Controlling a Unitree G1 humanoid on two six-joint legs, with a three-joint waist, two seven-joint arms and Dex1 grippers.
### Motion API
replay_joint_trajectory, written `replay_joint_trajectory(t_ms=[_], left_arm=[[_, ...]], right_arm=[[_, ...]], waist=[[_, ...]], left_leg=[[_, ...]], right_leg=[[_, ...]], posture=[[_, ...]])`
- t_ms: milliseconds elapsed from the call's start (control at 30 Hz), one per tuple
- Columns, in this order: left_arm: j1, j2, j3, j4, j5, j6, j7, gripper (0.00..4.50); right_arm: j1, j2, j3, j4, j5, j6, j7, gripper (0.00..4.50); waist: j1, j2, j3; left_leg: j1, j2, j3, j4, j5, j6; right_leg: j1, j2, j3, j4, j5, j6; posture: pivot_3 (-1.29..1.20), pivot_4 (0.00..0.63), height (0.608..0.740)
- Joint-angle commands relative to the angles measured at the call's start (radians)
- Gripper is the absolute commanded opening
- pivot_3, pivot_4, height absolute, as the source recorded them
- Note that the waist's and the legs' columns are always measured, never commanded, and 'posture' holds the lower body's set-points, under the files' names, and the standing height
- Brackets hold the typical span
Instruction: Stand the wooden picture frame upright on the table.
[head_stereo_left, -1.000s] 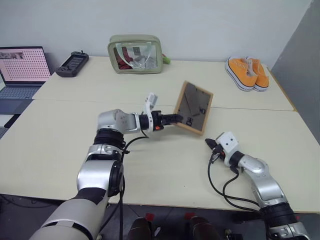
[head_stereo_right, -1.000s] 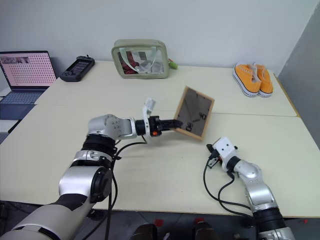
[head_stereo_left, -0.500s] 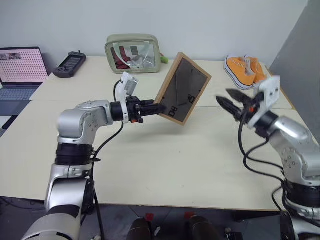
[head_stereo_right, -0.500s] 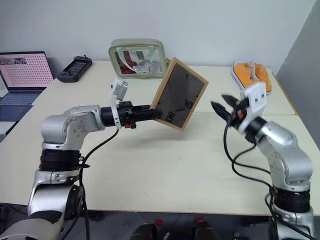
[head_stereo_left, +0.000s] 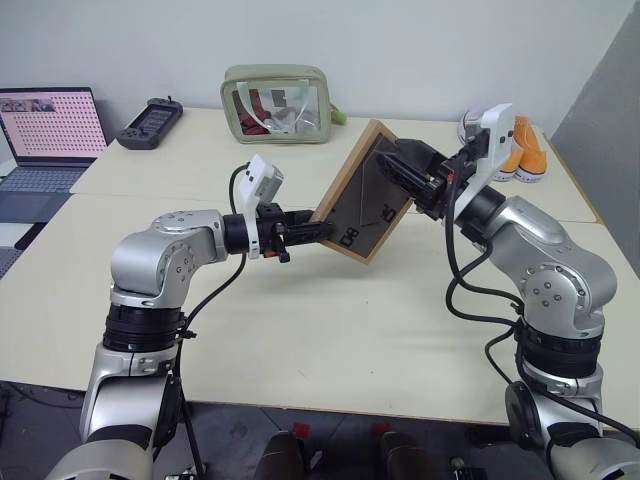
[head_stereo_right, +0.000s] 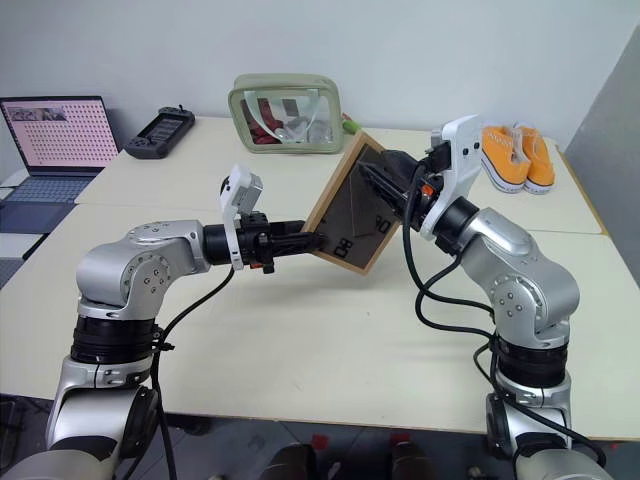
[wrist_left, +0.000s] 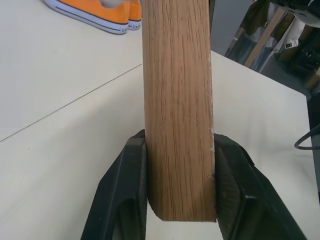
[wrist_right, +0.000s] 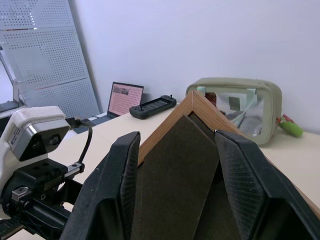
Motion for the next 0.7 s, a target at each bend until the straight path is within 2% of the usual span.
replay_joint_trajectory(t_ms=[33, 700], left_arm=[[-0.027, 0.005, 0.032, -0.049, -0.042, -0.024, 0.005, 1.31], [-0.071, -0.010, 0.024, 0.020, -0.041, -0.044, 0.007, 1.31]], right_arm=[[-0.016, -0.002, 0.011, -0.004, 0.001, -0.031, 0.006, 2.46], [0.114, -0.066, 0.086, 0.089, -0.133, -0.185, 0.086, 2.46]], waist=[[0.000, 0.000, 0.000], [0.000, 0.000, 0.000]], left_leg=[[0.000, 0.000, 0.000, 0.000, 0.000, 0.000], [-0.002, 0.000, 0.001, 0.000, 0.000, 0.000]], right_leg=[[0.000, 0.000, 0.000, 0.000, 0.000, 0.000], [-0.003, 0.000, 0.000, 0.000, 0.000, 0.000]], posture=[[0.00, 0.150, 0.740], [0.00, 0.150, 0.740]])
